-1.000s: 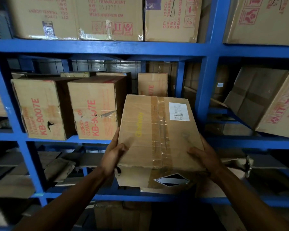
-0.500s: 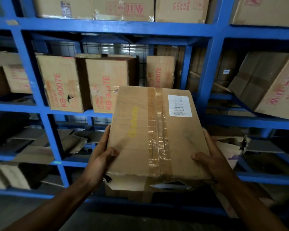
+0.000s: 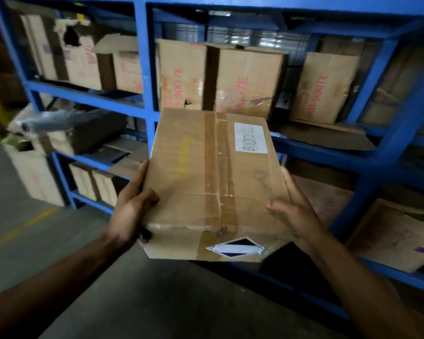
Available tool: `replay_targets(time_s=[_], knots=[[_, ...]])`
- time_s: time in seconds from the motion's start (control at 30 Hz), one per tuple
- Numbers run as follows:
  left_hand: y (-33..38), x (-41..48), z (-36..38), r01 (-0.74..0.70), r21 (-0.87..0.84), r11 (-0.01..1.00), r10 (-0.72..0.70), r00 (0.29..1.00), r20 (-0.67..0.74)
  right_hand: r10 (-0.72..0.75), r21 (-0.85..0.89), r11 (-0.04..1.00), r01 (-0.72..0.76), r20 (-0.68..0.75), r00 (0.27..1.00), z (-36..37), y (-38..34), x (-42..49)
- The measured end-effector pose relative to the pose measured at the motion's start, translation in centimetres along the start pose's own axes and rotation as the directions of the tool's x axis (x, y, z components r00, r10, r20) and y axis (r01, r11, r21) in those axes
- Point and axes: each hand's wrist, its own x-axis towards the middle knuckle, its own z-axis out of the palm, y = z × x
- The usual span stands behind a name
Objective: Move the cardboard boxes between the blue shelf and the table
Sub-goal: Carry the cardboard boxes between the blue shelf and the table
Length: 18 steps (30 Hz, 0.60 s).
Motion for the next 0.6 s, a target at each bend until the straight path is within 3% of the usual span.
replay_targets(time_s=[0.37, 0.6], knots=[[-1.9, 0.6, -12.1, 0.113, 0.018, 0.993, -0.099, 0.928, -0.36, 0.058, 0.046, 0.996, -0.074, 0.292, 0.955, 14.7, 0.7, 10.6], [-4.1, -0.8, -16.5, 0.207, -0.014, 0.978, -0.177, 0.798, -0.576, 0.11, -0.001, 0.991, -0.133, 0.571, 0.813, 23.3, 2.1, 17.6]])
